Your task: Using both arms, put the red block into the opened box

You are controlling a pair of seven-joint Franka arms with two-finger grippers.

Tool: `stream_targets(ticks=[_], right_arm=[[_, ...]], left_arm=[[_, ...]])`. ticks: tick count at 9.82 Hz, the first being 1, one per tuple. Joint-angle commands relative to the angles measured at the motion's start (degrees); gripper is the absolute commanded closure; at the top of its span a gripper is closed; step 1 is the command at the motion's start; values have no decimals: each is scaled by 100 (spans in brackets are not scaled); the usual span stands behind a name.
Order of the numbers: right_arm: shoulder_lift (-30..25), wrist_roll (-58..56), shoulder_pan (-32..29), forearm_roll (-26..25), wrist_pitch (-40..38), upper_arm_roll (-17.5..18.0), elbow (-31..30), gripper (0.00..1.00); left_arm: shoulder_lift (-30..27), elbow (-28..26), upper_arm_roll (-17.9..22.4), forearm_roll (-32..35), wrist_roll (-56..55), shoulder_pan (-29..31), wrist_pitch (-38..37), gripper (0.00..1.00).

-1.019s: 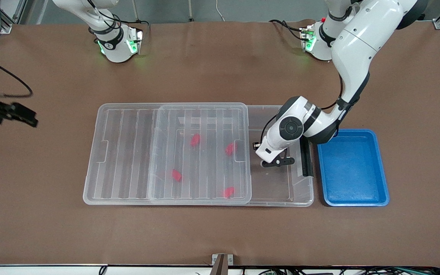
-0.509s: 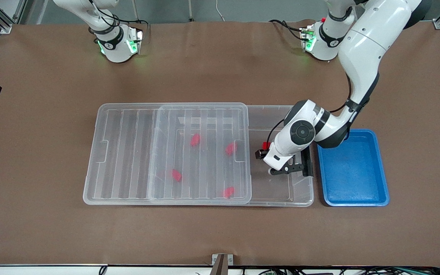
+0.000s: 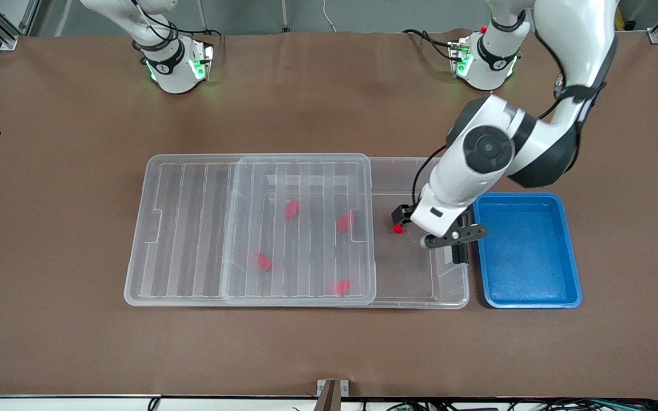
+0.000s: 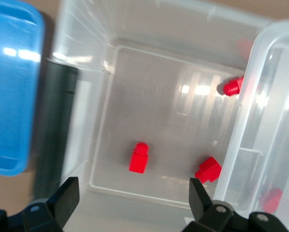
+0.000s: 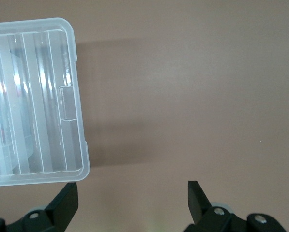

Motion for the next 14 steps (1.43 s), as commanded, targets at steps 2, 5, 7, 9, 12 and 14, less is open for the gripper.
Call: stream_targets(ticks=[2, 5, 7, 9, 12, 14], right_arm=[[46, -63, -83, 27, -30, 105, 104, 0], [38, -28, -12, 27, -38, 79, 86, 0], [29, -37, -21, 27, -161, 79, 86, 0], [38, -54, -30, 44, -153, 88, 77, 0], [562, -239, 119, 254, 231, 114, -19, 100], [1177, -1129, 129, 343, 1038, 114, -395, 100]], left_arm=[[-678, 374, 9, -72, 1532, 737, -1121, 0], [-1504, 393, 17, -81, 2765, 1397, -1615, 0], [-1883, 393, 17, -133, 3320, 1722, -2038, 0], [-2174, 366, 61, -501, 3803, 1943, -2249, 0], [-2446, 296, 1759, -564, 4279, 614, -2591, 0], [-2683, 26, 2091, -880, 4298, 441, -2698, 0]])
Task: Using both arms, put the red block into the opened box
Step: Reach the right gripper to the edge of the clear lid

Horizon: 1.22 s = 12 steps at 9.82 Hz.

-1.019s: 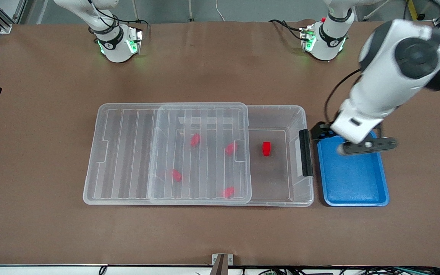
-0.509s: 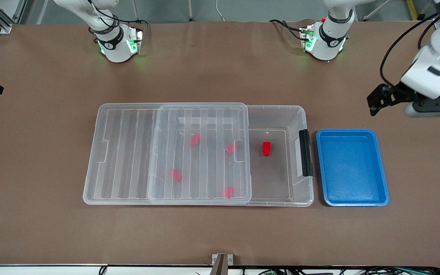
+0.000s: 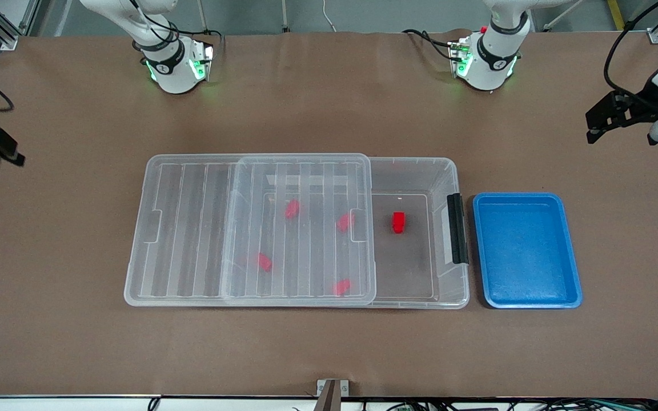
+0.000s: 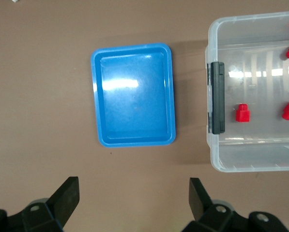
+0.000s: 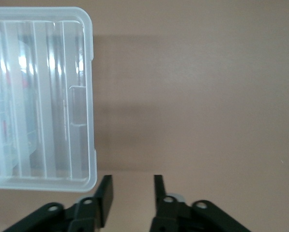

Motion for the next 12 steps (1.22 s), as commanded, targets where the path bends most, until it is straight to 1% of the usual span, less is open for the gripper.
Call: stream_targets(ticks=[1, 3, 4, 5, 6, 8, 12], right_arm=[[618, -730, -45, 169, 785, -18, -523, 100], [1005, -1221, -54, 756, 1383, -18, -1052, 100], [1268, -1425, -63, 1028, 1439, -18, -1115, 100], [1401, -1435, -54, 1205, 1431, -26, -1133, 100], [1489, -1401, 15, 1233, 1439, -18, -1160, 100], [1508, -1269, 156, 1522, 1413, -27, -1195, 100], [1569, -155, 901, 1584, 1439, -18, -1151, 100]], left_arm=[[-303, -554, 148, -175, 63, -65, -17, 0], [-286, -520, 148, -184, 37, -39, 0, 0], [-277, -511, 140, -184, 37, -47, 44, 0], [-251, -502, 140, -184, 28, -56, 71, 0], [-242, -493, 131, -184, 28, -56, 71, 0], [-242, -476, 131, -175, 28, -39, 71, 0], [-198, -476, 113, -184, -51, -65, 132, 0]])
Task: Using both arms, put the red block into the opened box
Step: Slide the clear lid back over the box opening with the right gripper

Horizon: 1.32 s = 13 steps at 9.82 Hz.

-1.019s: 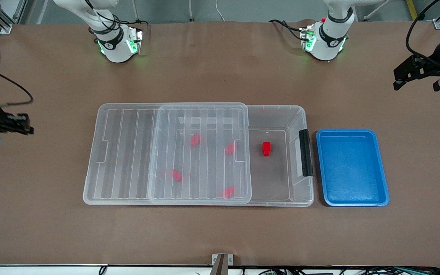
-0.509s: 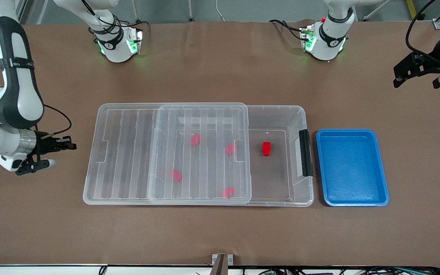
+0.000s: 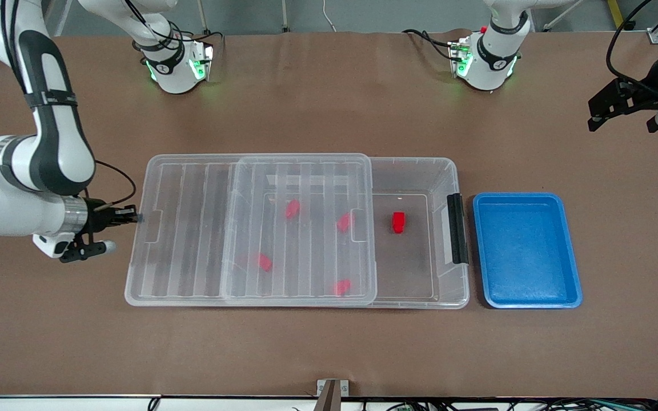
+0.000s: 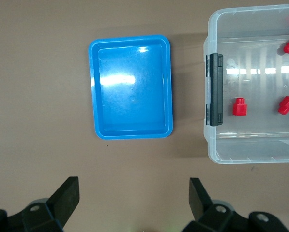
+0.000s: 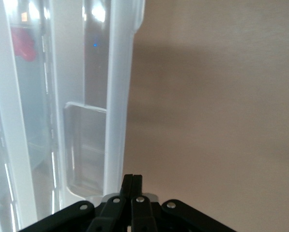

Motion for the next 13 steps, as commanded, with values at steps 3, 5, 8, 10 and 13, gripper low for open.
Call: stream_targets(ticks=[3, 5, 8, 10, 13], right_arm=[[-16, 834, 726, 241, 70, -27, 41, 100], [45, 1001, 1025, 364, 184, -36, 41, 100], [89, 1247, 1306, 382, 333, -36, 41, 100], [89, 1247, 1325, 391, 325, -36, 41, 100], [19, 1230, 1133, 268, 150, -97, 137, 13]], left_arm=[[62, -139, 21, -93, -27, -34, 119, 0], [71, -121, 21, -84, -10, -34, 119, 0], [141, -112, -14, -31, -27, -95, 119, 0], [150, 10, -14, -14, -27, -95, 119, 0], [150, 11, -14, -14, -18, -87, 119, 0]])
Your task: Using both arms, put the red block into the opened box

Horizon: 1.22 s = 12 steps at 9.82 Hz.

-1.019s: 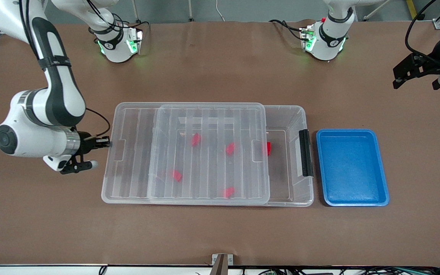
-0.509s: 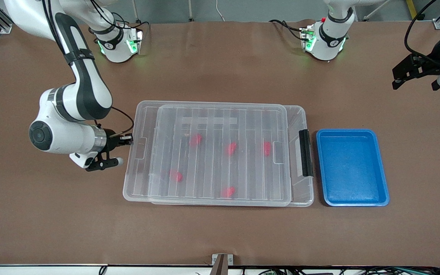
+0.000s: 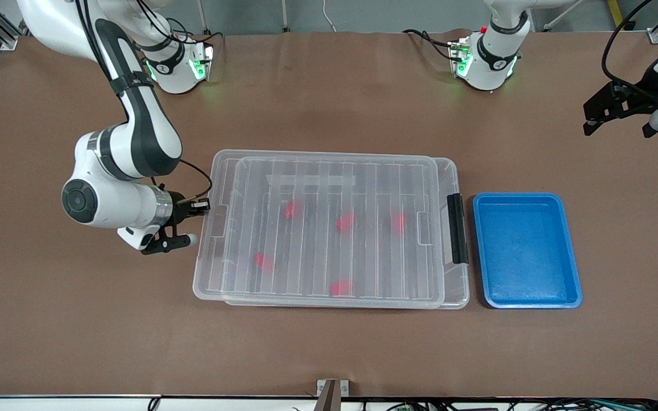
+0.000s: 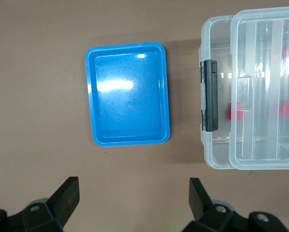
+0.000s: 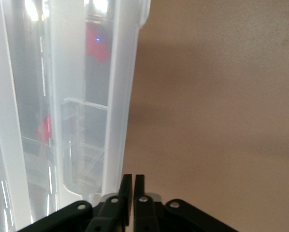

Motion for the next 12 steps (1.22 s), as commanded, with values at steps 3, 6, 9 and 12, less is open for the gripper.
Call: stream_targets(ticks=[3, 6, 9, 12], right_arm=[[-938, 499, -283, -982, -500, -691, 369, 0], [-1528, 668, -309, -1238, -1868, -1403, 1237, 0], [-2089, 633, -910, -1572, -2584, -1171, 1575, 0], [-2512, 483, -2356, -2091, -2849, 379, 1278, 0]], left_arm=[[83, -64, -5, -57, -36, -31, 7, 0], [83, -37, -5, -74, -36, -22, 7, 0], [74, -29, -5, -74, -9, 4, 7, 0], [83, -29, -5, -74, -9, -13, 7, 0]])
